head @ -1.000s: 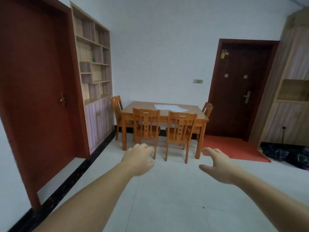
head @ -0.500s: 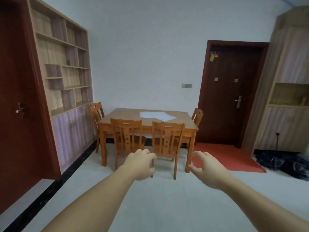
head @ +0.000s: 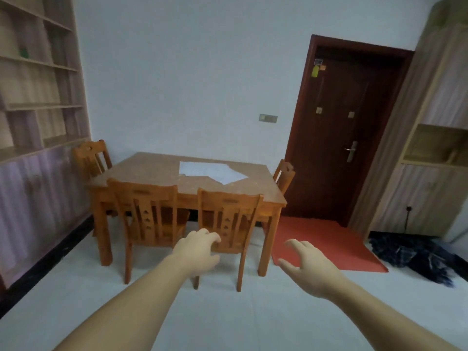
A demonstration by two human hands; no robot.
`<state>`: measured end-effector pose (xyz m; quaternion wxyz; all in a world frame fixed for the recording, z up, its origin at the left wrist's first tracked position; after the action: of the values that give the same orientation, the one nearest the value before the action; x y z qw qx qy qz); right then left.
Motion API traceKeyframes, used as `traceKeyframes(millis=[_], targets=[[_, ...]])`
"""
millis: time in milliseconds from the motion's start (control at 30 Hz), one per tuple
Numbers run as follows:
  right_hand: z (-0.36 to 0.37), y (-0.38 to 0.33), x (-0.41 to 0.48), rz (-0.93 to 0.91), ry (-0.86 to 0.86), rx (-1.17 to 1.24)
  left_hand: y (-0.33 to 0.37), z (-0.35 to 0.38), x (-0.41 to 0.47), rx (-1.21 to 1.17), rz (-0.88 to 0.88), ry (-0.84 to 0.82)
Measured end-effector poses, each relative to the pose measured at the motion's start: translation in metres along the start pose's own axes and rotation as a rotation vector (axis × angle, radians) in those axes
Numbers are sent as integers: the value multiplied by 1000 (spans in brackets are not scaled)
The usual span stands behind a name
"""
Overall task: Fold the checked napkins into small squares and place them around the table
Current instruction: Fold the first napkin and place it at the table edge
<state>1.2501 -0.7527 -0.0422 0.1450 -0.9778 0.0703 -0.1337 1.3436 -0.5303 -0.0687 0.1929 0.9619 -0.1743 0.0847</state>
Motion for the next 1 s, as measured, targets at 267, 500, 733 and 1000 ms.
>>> traceKeyframes(millis=[267,500,733,1000], targets=[[30,62,166,3,5,12,24,49,158,66,84,-23],[85,134,349,-39,-16,134,29,116,318,116,49,-51],[115,196,500,-16,-101,195,39,153,463,174,18,-85],[137,230,631,-19,-120,207,41,194,605,182,31,-76]])
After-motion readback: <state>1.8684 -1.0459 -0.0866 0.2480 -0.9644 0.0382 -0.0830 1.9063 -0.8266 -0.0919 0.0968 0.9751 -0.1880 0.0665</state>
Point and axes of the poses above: each hand's wrist, its own x-axis towards the middle knuckle, its own z-axis out of the palm, y = z × x, the point moved 9 cm from there along x, towards the middle knuckle, and after that the axes turned 11 degrees about y, right-handed, at the moved point
